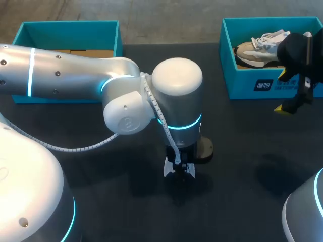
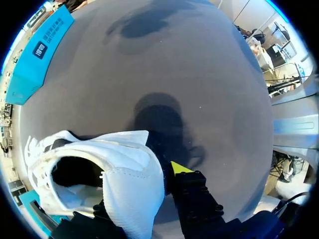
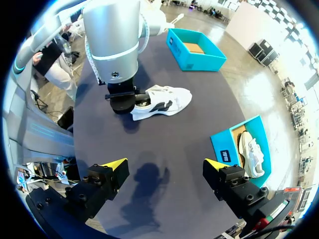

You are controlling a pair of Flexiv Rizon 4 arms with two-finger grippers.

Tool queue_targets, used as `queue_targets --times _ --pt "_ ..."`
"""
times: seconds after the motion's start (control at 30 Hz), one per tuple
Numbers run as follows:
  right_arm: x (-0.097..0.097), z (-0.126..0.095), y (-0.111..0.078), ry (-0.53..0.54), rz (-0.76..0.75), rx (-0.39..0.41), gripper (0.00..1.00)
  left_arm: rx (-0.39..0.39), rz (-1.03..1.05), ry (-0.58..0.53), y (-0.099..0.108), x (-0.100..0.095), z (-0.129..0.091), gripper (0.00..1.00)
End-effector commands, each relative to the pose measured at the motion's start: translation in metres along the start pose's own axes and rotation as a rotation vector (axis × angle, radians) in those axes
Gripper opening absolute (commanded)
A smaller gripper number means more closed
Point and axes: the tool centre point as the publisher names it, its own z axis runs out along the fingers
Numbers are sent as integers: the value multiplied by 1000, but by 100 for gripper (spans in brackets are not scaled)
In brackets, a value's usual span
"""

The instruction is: Take the shoe out of the shoebox, open the shoe tongue, remove and reinsert the insole, then place the shoe into the shoebox

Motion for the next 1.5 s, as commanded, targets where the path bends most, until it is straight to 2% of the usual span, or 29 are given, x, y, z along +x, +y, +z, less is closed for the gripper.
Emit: queue_targets --times 0.03,0.17,0.3,0.73,1.0,1.2,1.5 --pt "-2 1 1 3 0 3 100 -8 -5 20 3 -2 -15 0" --pt "-2 1 1 3 0 3 100 0 -29 35 10 -1 -35 0" --pt "-2 1 1 3 0 3 100 -47 -47 45 16 -3 -61 0" --pt "-2 1 1 3 0 3 100 -28 -29 23 37 -10 -172 0" --pt "-2 1 1 3 0 3 100 -36 -34 -28 50 -16 -220 0" --pt "-2 1 1 3 0 3 100 -102 -57 -102 60 -29 -246 0" --pt "-2 1 1 3 0 3 100 -102 -57 -102 60 -29 -246 0"
